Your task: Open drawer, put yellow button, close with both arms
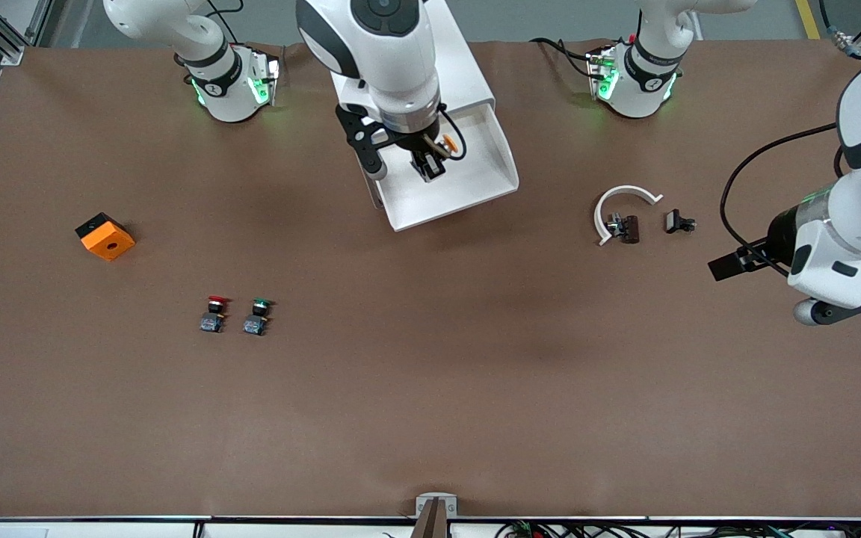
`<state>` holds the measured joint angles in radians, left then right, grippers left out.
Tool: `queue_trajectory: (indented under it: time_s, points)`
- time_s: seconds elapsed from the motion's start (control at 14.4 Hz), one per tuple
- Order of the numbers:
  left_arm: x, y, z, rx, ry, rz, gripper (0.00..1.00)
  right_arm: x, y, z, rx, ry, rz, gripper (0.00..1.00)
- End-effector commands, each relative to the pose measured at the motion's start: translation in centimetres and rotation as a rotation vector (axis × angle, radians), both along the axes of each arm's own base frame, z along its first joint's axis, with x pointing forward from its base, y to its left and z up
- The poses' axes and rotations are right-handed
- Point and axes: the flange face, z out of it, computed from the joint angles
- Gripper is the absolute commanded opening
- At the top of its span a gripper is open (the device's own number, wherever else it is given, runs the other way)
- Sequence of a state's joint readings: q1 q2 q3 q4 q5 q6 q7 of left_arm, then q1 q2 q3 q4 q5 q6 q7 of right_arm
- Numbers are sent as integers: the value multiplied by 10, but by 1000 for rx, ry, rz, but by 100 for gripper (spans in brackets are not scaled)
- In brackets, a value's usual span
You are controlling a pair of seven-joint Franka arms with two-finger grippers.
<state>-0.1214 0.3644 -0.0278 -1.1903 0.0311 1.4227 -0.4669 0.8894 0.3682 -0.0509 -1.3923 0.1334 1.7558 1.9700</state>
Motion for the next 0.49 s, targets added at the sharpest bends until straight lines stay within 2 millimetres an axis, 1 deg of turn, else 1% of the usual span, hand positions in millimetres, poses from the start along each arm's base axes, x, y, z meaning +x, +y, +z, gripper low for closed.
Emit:
queue_trajectory:
  time_s: [0.0, 0.07, 0.14, 0.21, 0.42]
  points:
    - [-11, 2, 7, 4, -42, -82, 100, -5, 36, -18, -47, -29, -75, 0]
    - [-12, 8, 9, -3, -50, -119, 100, -9, 44, -26, -68, -42, -84, 0]
    - [-12, 21, 9, -8, -65, -149, 100, -13, 52, -33, -80, -48, -95, 0]
    - [-15, 26, 7, -16, -81, -178, 100, -17, 59, -38, -86, -48, -99, 0]
    - [-34, 26, -6, -15, -136, -204, 100, -28, 73, -52, -108, -51, -119, 0]
